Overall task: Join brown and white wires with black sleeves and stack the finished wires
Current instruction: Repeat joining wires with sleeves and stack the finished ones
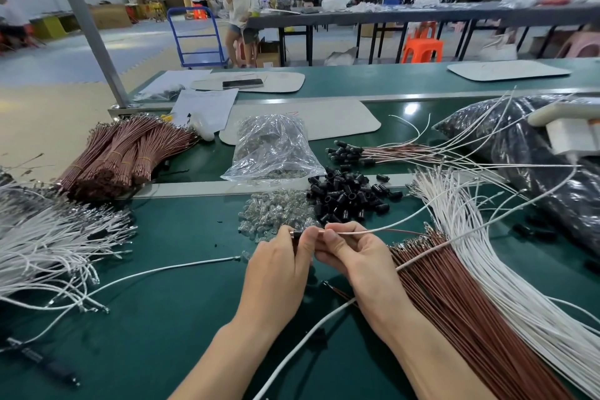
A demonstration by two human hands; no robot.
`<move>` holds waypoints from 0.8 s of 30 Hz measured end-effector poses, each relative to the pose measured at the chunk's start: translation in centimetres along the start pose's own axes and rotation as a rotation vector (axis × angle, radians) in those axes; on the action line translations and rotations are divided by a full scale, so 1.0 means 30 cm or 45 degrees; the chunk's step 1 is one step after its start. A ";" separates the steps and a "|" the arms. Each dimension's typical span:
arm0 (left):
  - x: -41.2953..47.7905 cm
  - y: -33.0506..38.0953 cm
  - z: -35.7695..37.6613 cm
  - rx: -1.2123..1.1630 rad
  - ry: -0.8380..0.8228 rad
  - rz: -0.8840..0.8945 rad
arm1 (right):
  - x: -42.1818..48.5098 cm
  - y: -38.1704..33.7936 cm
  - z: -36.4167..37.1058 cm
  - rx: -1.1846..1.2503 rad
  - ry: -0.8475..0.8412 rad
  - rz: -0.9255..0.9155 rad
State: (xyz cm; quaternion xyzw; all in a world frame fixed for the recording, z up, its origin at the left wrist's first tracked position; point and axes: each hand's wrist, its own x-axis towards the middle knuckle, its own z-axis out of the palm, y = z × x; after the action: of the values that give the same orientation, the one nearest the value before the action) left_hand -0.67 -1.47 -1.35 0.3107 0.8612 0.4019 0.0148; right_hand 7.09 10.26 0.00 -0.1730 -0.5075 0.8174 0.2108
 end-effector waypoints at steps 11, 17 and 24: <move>-0.006 0.013 -0.005 -0.021 -0.038 0.001 | -0.001 -0.009 -0.008 -0.003 -0.060 0.029; -0.011 0.009 -0.008 -0.109 0.054 0.142 | 0.001 -0.020 0.000 0.124 -0.051 0.069; -0.015 0.009 -0.017 -0.284 0.067 0.291 | -0.008 -0.021 0.007 0.041 -0.003 0.071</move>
State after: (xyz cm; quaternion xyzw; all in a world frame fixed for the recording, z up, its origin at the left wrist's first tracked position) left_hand -0.31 -1.94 -0.91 0.3926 0.7703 0.5021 -0.0191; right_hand 7.29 10.25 0.67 -0.1826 -0.4897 0.8311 0.1900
